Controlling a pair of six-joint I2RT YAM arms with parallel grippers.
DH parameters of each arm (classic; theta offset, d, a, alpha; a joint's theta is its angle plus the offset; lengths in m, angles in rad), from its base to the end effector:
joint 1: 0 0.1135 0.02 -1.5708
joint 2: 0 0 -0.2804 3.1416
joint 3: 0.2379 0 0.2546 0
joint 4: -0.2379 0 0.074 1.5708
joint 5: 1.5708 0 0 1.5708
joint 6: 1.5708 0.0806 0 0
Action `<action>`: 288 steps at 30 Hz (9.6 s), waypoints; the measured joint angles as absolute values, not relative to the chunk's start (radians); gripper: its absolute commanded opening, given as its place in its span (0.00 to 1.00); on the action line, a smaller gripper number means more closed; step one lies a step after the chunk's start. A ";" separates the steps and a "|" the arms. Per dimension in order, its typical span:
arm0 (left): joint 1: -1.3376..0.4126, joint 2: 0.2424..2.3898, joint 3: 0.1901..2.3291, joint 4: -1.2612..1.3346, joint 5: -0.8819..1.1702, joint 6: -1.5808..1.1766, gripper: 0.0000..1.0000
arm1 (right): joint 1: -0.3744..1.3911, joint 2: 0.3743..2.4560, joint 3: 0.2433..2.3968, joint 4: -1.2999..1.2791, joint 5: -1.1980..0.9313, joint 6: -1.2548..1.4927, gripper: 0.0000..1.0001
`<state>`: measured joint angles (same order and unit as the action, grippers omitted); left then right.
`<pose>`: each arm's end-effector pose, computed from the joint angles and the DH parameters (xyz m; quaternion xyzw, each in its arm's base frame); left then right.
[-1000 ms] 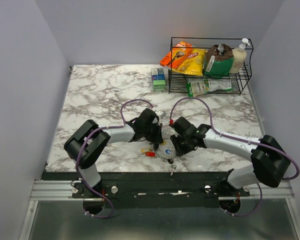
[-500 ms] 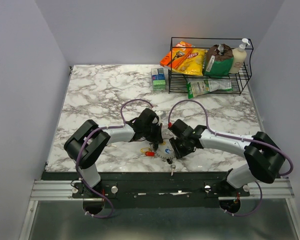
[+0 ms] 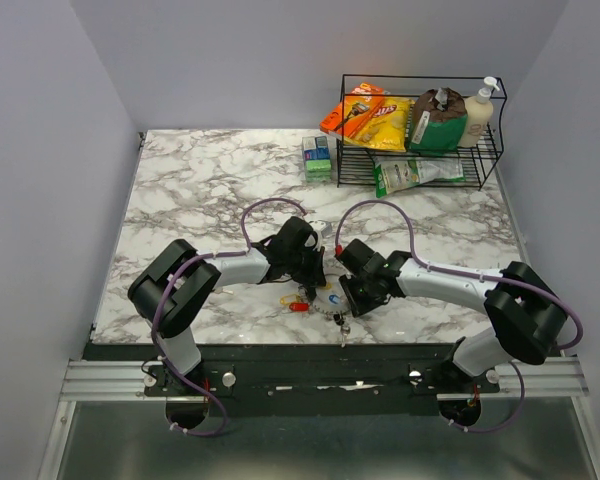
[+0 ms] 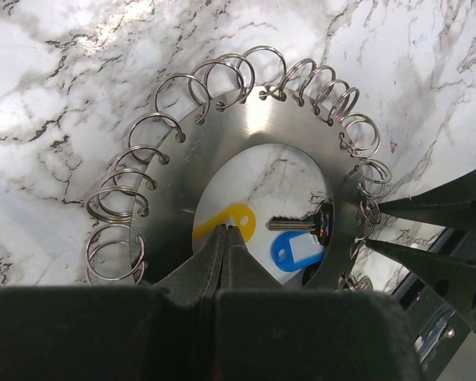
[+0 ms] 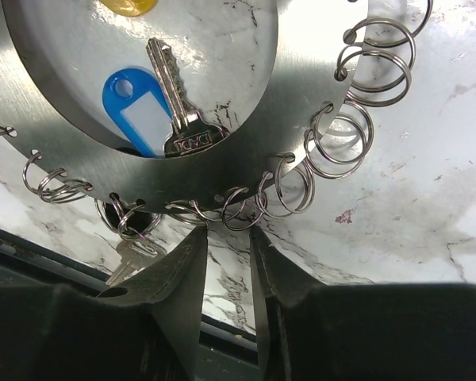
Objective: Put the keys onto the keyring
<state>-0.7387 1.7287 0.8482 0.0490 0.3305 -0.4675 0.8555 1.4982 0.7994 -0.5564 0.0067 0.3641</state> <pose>0.2553 -0.2679 0.1268 0.1832 0.9033 -0.3285 0.2065 0.1812 0.2078 0.1330 -0.2397 0.9580 0.0873 0.1307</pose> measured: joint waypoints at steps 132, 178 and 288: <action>-0.509 1.196 0.802 -0.077 0.495 -0.463 0.70 | 0.548 1.426 0.242 0.597 -0.532 0.874 0.58; -0.510 1.213 0.802 -0.076 0.508 -0.453 0.70 | 0.548 1.410 0.209 0.676 -0.469 0.785 0.56; -0.752 1.321 0.758 0.140 0.433 -0.497 0.57 | 0.543 1.268 0.326 0.538 -0.503 0.514 0.01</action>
<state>-0.7521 1.3209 0.7582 0.1398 0.4332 -0.4973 0.5426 1.2678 0.3260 0.5381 -0.5030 0.5144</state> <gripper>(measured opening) 0.553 0.012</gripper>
